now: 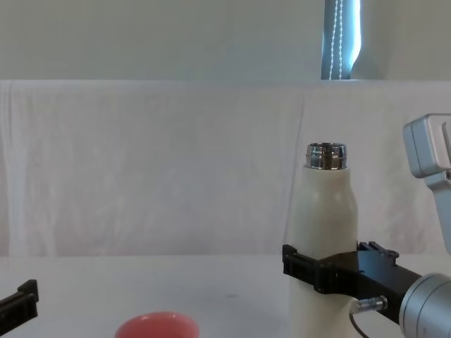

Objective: Grasp the thermos with one hand and pour water into the cup lid.

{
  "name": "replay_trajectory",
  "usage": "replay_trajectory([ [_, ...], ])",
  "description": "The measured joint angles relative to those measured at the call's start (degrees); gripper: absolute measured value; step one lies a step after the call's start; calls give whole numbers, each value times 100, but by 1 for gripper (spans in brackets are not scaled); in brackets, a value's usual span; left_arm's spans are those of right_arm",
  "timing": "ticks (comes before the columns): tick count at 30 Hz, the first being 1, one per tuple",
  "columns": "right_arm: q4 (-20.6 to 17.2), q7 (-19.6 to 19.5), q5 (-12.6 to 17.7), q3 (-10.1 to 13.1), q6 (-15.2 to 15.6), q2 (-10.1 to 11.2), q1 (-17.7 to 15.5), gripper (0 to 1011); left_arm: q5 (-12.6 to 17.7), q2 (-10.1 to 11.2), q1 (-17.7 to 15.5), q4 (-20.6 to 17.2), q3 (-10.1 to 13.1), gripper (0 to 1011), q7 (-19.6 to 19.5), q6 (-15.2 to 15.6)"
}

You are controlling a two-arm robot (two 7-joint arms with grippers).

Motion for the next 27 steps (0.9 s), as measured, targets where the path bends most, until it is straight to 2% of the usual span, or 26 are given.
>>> replay_trajectory([
  [7, -231, 8, -49, -39, 133, 49, -41, 960, 0, 0, 0, 0, 0, 1001, 0, 0],
  [22, -1203, 21, 47, -20, 454, 157, -455, 960, 0, 0, 0, 0, 0, 1001, 0, 0],
  [27, -1191, 17, 49, -17, 458, 156, -448, 960, 0, 0, 0, 0, 0, 1001, 0, 0],
])
